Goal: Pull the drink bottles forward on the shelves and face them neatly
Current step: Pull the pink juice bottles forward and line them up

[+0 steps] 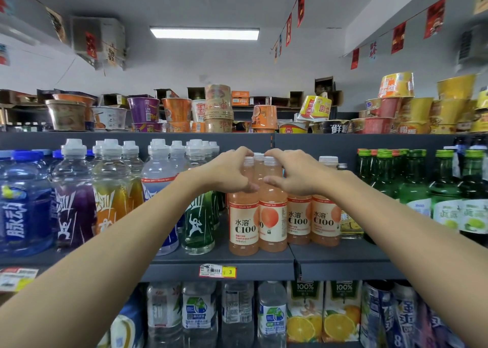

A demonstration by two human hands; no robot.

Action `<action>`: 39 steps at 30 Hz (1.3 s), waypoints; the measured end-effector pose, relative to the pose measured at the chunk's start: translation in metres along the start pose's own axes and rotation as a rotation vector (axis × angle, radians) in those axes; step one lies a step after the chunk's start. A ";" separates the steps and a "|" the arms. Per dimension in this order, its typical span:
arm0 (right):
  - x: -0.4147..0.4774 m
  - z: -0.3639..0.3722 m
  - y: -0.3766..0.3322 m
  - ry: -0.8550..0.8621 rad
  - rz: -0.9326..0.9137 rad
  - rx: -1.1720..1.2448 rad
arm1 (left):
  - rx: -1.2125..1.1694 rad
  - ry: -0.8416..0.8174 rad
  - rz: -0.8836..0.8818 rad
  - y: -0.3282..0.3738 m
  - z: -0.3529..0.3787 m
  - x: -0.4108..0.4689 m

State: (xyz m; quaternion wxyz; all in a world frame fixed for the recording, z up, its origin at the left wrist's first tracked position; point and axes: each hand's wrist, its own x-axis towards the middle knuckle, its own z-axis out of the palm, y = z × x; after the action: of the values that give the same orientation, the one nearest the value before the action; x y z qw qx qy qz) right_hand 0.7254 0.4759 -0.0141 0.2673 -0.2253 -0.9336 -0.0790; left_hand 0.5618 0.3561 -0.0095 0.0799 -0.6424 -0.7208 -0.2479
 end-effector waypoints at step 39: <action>-0.073 -0.046 0.097 -0.085 0.077 0.088 | -0.060 0.173 0.132 0.098 0.065 0.022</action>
State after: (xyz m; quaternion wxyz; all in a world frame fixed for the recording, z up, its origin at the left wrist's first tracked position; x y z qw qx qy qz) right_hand 0.8473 0.5222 -0.0116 0.2402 -0.2520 -0.9373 -0.0178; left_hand 0.6656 0.4105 -0.0310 0.1386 -0.6667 -0.6597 -0.3179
